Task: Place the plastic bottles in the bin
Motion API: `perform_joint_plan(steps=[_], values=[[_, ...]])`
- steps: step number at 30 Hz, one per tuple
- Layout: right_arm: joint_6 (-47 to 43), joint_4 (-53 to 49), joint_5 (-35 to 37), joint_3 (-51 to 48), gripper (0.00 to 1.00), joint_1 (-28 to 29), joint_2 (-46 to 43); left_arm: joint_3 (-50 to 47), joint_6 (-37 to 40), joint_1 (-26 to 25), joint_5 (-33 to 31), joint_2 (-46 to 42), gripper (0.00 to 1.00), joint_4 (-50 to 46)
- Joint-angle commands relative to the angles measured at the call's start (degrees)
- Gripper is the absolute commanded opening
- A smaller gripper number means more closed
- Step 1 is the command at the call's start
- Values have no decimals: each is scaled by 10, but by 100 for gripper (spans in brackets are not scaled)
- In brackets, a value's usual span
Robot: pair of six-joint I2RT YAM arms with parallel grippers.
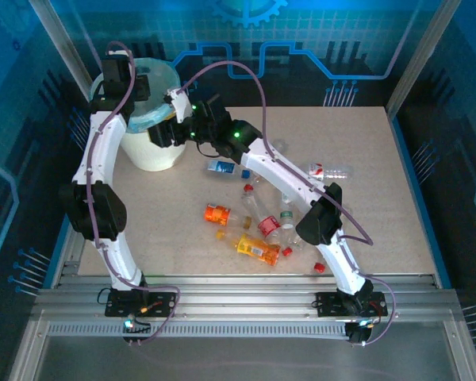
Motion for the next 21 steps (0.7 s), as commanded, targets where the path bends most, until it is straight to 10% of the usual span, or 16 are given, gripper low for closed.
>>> perform_joint_plan(steps=[1, 21], values=[[-8, 11, 9, -5, 66, 5, -33, -4, -7, 5, 3, -15, 61, 1], [-33, -69, -40, 32, 69, 0, -54, -27, 22, -15, 9, -143, 61, -12]])
